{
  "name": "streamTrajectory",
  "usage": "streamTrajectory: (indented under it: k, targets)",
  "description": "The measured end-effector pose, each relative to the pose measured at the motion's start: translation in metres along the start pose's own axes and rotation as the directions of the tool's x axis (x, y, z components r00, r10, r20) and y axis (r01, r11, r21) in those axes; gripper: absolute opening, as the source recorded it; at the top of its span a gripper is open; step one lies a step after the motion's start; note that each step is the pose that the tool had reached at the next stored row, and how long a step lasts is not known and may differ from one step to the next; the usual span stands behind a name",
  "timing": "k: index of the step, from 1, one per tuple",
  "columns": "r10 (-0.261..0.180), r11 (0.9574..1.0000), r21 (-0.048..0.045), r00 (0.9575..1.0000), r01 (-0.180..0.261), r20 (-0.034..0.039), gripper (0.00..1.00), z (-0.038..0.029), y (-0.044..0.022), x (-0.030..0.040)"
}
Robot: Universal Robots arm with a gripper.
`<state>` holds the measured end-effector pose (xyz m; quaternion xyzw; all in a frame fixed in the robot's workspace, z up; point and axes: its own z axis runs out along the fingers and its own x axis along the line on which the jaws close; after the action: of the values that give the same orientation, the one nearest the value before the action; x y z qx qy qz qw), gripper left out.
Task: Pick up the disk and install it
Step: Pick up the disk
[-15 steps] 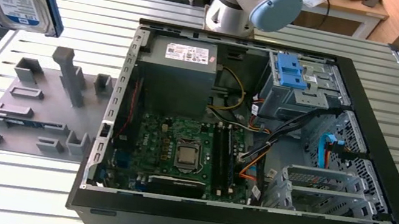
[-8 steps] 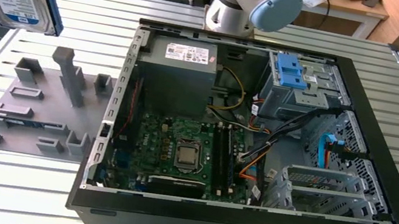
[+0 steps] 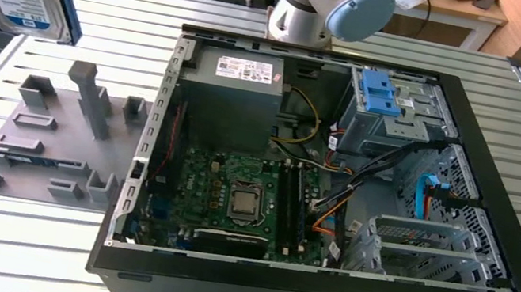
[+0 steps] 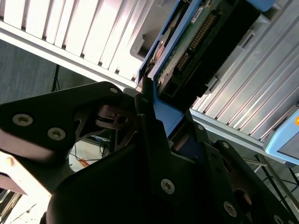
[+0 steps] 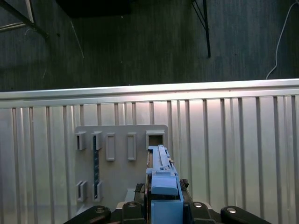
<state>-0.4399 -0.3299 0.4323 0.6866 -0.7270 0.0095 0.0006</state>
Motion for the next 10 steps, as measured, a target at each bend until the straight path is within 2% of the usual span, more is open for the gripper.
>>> streamTrajectory:
  k: [5, 10]
  targets:
    - [-0.001, 1.0, 0.0002, 1.0, 0.001, 0.0001, 0.36, -0.0045, 0.0, 0.0001]
    - [-0.033, 0.9994, 0.0004, 0.9994, 0.033, 0.0004, 0.36, -0.0052, 0.0, 0.0001]
